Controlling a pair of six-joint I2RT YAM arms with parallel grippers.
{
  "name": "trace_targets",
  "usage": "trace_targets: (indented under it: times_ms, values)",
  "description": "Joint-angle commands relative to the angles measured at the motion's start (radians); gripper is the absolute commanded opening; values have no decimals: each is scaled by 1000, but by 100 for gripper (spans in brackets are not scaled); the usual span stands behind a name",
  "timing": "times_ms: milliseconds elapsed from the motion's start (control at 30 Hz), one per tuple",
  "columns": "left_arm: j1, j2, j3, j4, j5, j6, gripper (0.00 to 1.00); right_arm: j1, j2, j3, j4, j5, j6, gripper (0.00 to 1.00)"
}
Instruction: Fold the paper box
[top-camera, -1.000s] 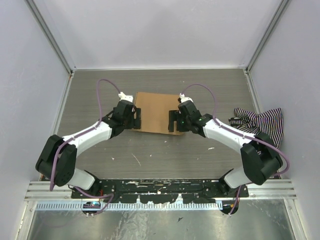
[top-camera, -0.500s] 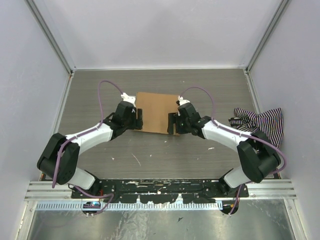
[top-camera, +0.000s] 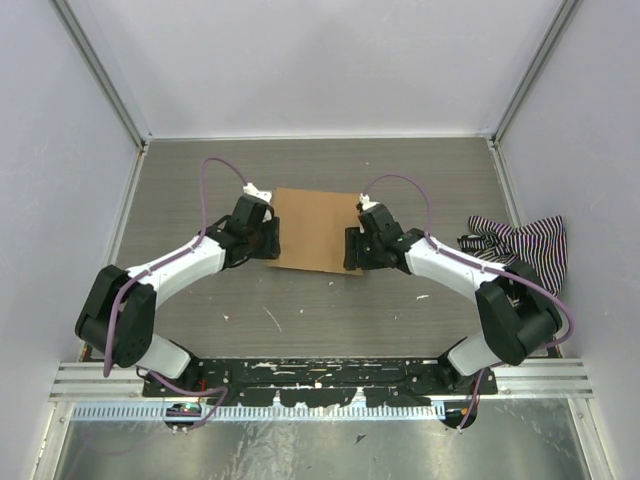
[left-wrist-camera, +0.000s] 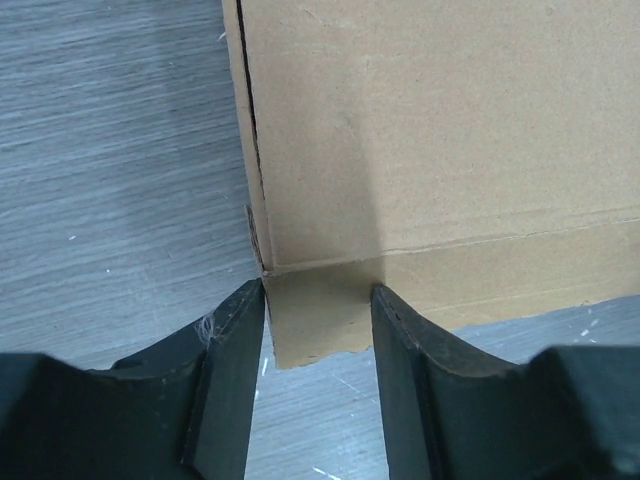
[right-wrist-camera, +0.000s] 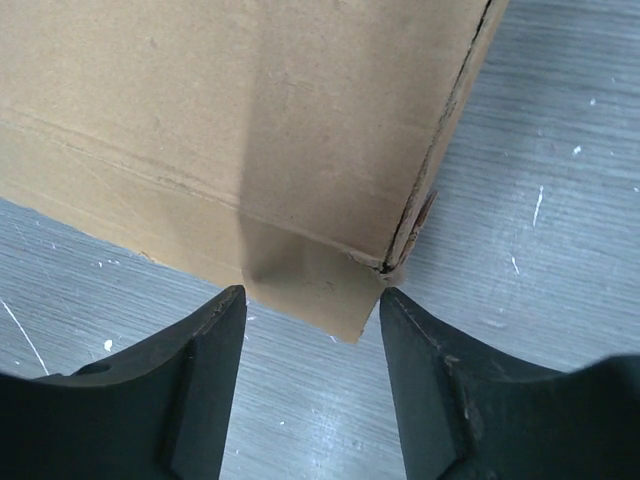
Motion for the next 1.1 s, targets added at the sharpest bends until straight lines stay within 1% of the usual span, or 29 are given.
trace_targets:
  times_ms: [0,67,233,500,733,933,1067]
  values:
    - [-11,11,86,-117,103,-38,50,-5,-48,79,-20,-96,49,58]
    - [-11,9,97,-135,109,-48,49,-22,-62,87,-37,-123,58,54]
    - [-10,15,130,-182,120,-58,49,-85,-92,103,-67,-214,74,51]
    - [18,20,169,-223,167,-91,47,-163,-106,115,-71,-350,88,50]
    - [71,1,215,-271,262,-107,44,-195,-99,125,-109,-394,84,45]
    - [94,12,231,-294,329,-102,40,-208,-51,120,-123,-446,53,38]
    - [105,15,224,-303,359,-97,39,-225,-28,121,-124,-488,40,39]
